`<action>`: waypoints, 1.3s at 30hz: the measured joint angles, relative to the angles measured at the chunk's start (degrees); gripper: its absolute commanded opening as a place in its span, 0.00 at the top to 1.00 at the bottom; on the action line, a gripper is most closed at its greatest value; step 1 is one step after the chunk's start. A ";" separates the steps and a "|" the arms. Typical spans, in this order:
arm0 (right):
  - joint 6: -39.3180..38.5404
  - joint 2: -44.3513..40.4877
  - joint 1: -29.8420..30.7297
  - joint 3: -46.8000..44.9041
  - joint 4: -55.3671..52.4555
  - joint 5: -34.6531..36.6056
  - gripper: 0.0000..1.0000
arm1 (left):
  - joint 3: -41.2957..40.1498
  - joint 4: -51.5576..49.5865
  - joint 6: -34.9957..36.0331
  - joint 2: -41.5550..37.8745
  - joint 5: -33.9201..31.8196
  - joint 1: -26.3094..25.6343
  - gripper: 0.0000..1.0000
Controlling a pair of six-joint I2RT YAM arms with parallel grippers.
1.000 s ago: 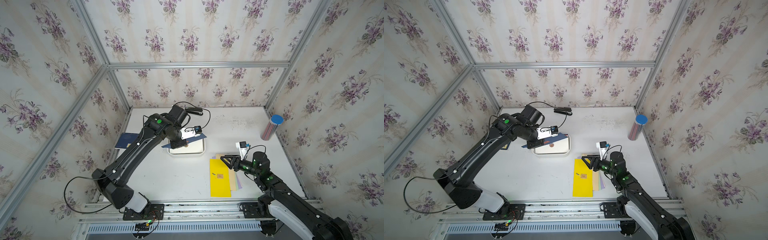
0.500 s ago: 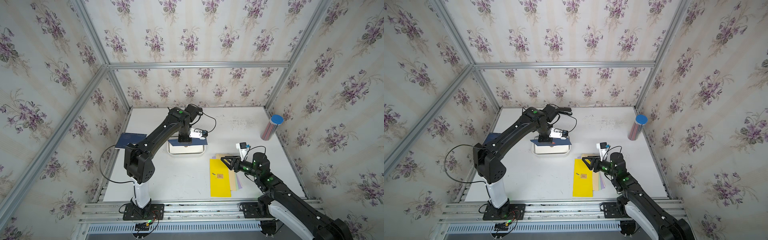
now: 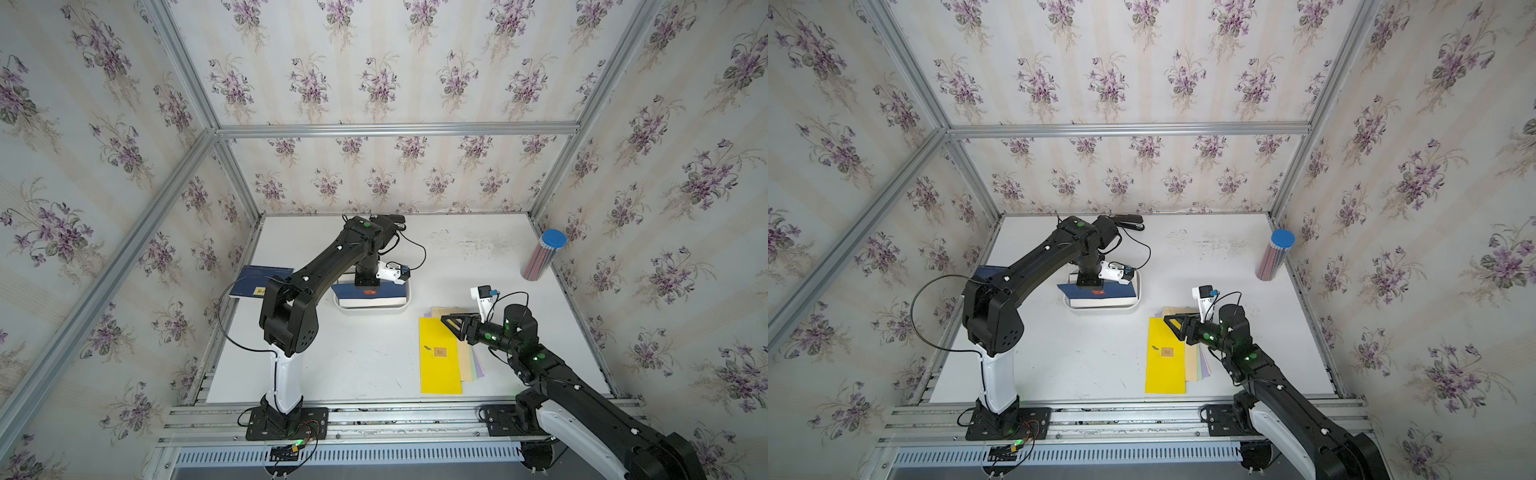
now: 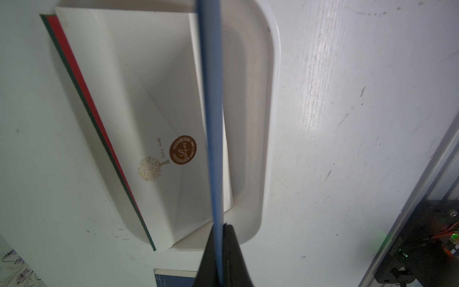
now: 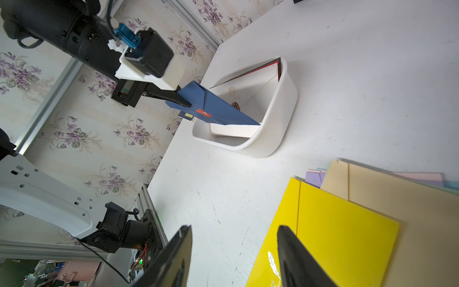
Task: Put the sealed envelopes into the storage box
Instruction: Place the envelope in the storage box.
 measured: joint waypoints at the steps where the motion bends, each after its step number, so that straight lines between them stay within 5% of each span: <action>1: 0.00 0.09 0.00 0.09 -0.02 -0.02 0.41 | 0.00 -0.26 0.00 0.04 -0.22 0.00 0.99; 16: 0.02 0.55 0.00 0.11 0.17 0.00 0.41 | 3.56 4.59 -2.75 3.93 -4.52 0.11 0.60; 22: 0.02 0.74 0.00 0.13 -0.09 0.48 0.41 | 0.42 11.47 -8.28 -2.64 -6.23 1.90 0.57; 30: -0.66 1.46 0.00 3.45 -6.14 4.11 0.40 | -12.20 22.18 -31.78 -22.75 -2.67 5.22 0.46; 32: -0.81 2.38 0.00 4.98 -9.68 5.46 0.41 | -18.84 25.05 -40.02 -29.38 1.84 5.42 0.41; 39: 0.09 7.39 0.11 6.88 -19.43 8.37 0.45 | -44.92 36.11 -66.05 -44.87 22.49 2.95 0.44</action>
